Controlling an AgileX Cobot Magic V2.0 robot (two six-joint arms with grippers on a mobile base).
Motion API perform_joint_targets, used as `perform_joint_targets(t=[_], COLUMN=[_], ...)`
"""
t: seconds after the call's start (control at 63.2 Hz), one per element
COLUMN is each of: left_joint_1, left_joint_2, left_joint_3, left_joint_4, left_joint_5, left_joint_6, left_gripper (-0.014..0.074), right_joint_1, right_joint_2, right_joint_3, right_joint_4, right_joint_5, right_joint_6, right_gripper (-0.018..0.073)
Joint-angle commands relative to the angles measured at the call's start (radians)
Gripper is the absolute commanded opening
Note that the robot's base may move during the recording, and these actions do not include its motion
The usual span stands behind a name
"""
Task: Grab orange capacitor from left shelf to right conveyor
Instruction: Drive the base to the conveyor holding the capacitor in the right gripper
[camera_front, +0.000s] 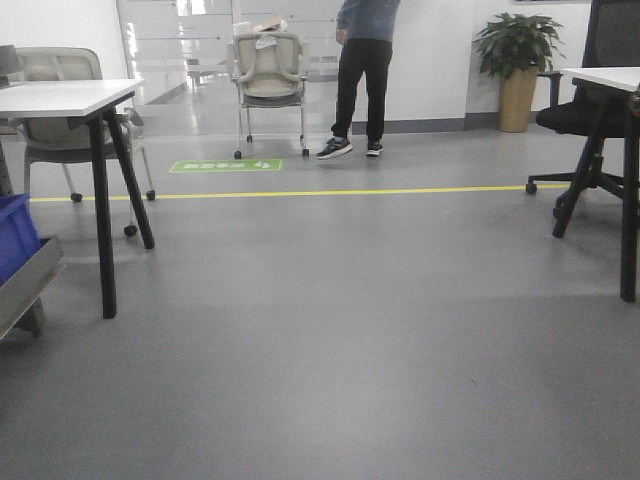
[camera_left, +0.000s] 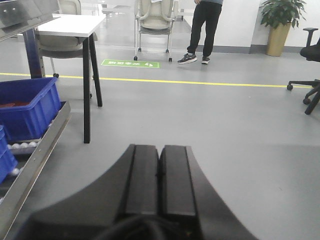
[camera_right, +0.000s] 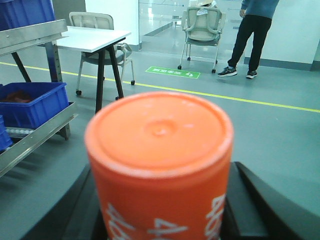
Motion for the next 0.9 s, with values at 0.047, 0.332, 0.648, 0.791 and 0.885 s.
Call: perform_joint_targets(t=[0.047, 0.332, 0.648, 0.791, 0.885], left_joint_1=[-0.007, -0.007, -0.005, -0.005, -0.005], left_joint_2=[-0.011, -0.011, -0.011, -0.011, -0.011], left_joint_3=[-0.004, -0.004, -0.004, -0.004, -0.004], left_joint_4=[-0.003, -0.003, -0.003, -0.003, -0.003], left_joint_5=[-0.083, -0.081, -0.079, -0.079, -0.079], left_joint_6=[-0.002, -0.002, -0.002, -0.002, -0.002], left_gripper=[-0.0127, -0.0127, -0.0127, -0.0127, -0.0127], right_joint_1=[0.000, 0.000, 0.000, 0.000, 0.000], right_joint_2=[0.015, 0.015, 0.015, 0.015, 0.015], right_joint_3=[-0.028, -0.028, -0.028, -0.028, -0.028], right_joint_4=[-0.010, -0.010, -0.010, -0.010, -0.010], right_joint_5=[-0.091, -0.091, -0.091, -0.091, -0.091], right_joint_6=[-0.004, -0.004, -0.004, -0.004, -0.004], right_gripper=[0.0109, 0.0109, 0.0109, 0.0109, 0.0109])
